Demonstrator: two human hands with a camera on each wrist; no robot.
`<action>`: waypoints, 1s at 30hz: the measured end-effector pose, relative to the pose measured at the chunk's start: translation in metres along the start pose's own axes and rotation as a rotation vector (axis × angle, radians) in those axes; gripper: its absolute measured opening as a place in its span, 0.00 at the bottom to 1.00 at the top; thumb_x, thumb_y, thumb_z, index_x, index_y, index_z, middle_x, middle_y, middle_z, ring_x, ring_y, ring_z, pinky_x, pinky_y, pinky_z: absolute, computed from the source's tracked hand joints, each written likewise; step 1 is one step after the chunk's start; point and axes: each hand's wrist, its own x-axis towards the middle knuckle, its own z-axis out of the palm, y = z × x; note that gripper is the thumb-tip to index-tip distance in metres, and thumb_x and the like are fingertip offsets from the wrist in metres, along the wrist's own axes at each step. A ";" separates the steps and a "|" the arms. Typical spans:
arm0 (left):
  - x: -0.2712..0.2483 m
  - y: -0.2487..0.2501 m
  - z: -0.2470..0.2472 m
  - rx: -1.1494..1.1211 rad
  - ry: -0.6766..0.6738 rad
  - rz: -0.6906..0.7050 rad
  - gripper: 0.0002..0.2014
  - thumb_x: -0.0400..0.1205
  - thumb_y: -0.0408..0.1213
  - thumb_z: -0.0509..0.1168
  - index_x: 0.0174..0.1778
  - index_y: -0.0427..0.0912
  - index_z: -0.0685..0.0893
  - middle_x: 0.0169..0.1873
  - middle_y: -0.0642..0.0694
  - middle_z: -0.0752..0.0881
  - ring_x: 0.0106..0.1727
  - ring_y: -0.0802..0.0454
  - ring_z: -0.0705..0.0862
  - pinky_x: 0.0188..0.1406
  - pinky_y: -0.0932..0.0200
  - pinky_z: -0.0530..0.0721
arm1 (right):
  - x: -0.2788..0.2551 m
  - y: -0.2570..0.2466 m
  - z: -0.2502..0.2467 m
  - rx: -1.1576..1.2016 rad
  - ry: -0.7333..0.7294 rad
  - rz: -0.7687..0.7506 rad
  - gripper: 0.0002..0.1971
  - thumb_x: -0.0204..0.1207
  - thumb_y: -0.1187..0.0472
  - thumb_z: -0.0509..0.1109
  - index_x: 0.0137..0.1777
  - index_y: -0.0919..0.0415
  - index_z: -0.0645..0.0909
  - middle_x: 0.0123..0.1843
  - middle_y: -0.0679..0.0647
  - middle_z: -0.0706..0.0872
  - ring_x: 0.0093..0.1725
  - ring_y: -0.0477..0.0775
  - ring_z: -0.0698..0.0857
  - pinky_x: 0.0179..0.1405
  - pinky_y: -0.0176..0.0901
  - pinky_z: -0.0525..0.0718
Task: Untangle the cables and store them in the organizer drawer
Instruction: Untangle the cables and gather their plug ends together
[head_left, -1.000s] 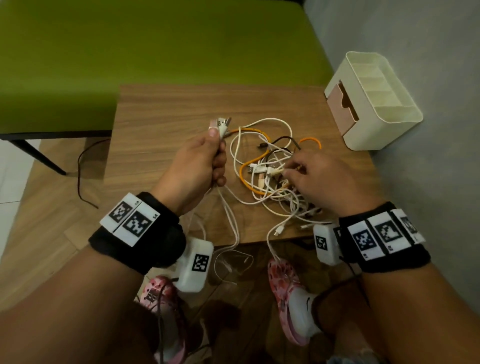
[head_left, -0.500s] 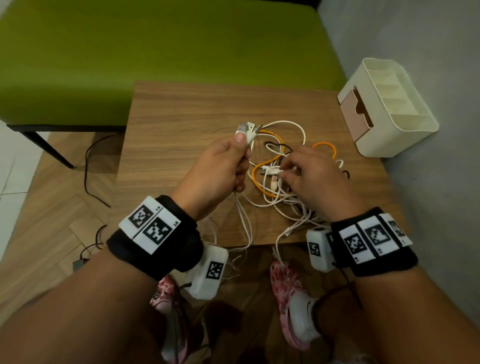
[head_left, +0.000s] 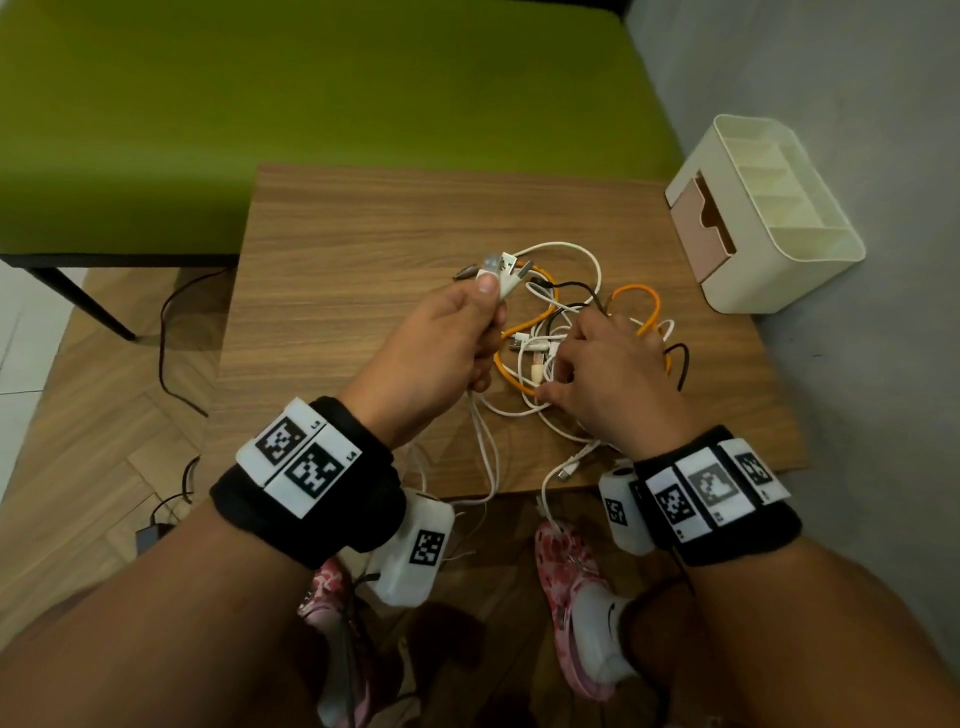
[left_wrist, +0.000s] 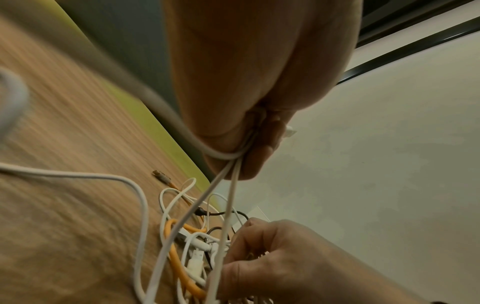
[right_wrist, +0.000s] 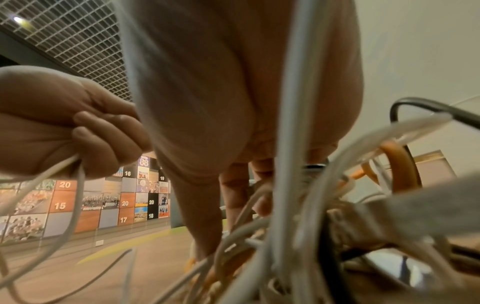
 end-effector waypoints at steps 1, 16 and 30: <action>0.000 0.001 0.001 0.002 -0.002 -0.001 0.18 0.91 0.46 0.48 0.39 0.43 0.71 0.25 0.51 0.64 0.22 0.57 0.62 0.28 0.57 0.64 | 0.000 0.001 0.000 0.016 0.017 -0.011 0.11 0.75 0.44 0.72 0.49 0.49 0.87 0.59 0.48 0.75 0.66 0.55 0.73 0.64 0.59 0.69; 0.001 -0.002 0.001 0.021 -0.003 -0.033 0.18 0.91 0.48 0.49 0.39 0.42 0.73 0.24 0.53 0.65 0.25 0.56 0.63 0.30 0.57 0.65 | 0.001 0.011 0.003 0.133 -0.039 -0.040 0.14 0.80 0.61 0.69 0.62 0.44 0.86 0.62 0.48 0.76 0.69 0.53 0.73 0.75 0.61 0.62; 0.004 -0.005 0.001 -0.036 0.017 -0.001 0.18 0.91 0.46 0.48 0.38 0.43 0.72 0.22 0.54 0.64 0.23 0.58 0.61 0.28 0.57 0.62 | -0.003 0.015 0.001 0.449 0.580 -0.353 0.08 0.79 0.52 0.71 0.54 0.48 0.90 0.44 0.44 0.90 0.45 0.49 0.87 0.48 0.66 0.79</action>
